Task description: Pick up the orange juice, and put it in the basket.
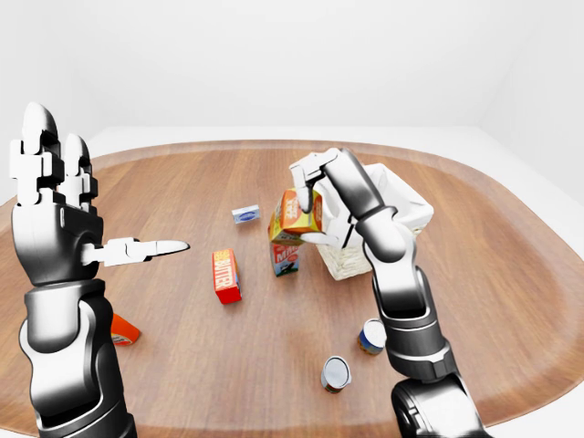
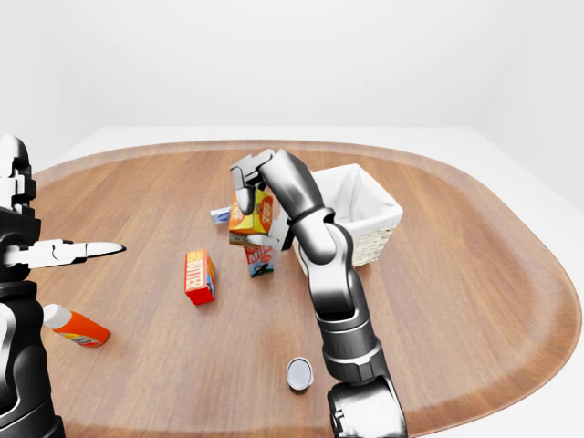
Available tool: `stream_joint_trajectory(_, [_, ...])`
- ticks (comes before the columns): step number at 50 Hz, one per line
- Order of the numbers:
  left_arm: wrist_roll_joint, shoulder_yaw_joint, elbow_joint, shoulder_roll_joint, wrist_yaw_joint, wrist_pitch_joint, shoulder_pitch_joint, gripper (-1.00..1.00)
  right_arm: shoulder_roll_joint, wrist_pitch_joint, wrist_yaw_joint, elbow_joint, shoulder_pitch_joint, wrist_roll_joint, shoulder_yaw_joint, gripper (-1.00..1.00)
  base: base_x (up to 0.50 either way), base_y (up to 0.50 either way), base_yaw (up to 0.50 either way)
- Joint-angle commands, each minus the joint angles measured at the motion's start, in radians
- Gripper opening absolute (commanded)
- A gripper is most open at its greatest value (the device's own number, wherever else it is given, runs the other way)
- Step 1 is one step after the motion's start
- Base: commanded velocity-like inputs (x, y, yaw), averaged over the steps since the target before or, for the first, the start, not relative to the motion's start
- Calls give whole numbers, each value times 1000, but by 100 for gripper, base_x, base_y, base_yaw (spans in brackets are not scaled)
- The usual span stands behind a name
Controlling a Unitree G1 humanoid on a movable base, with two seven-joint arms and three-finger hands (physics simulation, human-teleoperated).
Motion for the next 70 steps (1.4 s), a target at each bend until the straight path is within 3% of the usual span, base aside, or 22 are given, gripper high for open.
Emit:
stream_joint_trajectory(1, [0, 0, 0, 0, 0, 0, 0, 100, -30, 0, -46, 26, -128, 43, -38, -100, 0, 0, 0])
stream_joint_trajectory(20, [0, 0, 0, 0, 0, 0, 0, 100, -156, 0, -208, 307, -446, 195, -122, -100, 0, 0, 0])
stream_joint_trajectory(35, [0, 0, 0, 0, 0, 0, 0, 100, -274, 0, -360, 844, -750, 232, -158, -100, 0, 0, 0])
stream_joint_trajectory(41, [0, 0, 0, 0, 0, 0, 0, 100, -312, -95, -414, 1082, -861, 241, -165, -100, 0, 0, 0])
stream_joint_trajectory(49, [0, 0, 0, 0, 0, 0, 0, 100, -341, -175, -460, 1294, -957, 238, -167, -100, 0, 0, 0])
stream_joint_trajectory(67, [0, 0, 0, 0, 0, 0, 0, 100, -351, -175, -525, 1464, -1024, 176, -196, -100, 0, 0, 0])
stream_joint_trajectory(70, [10, -15, 74, 1, 4, 0, -20, 100, -349, -172, -534, 1473, -1027, 169, -207, -100, 0, 0, 0])
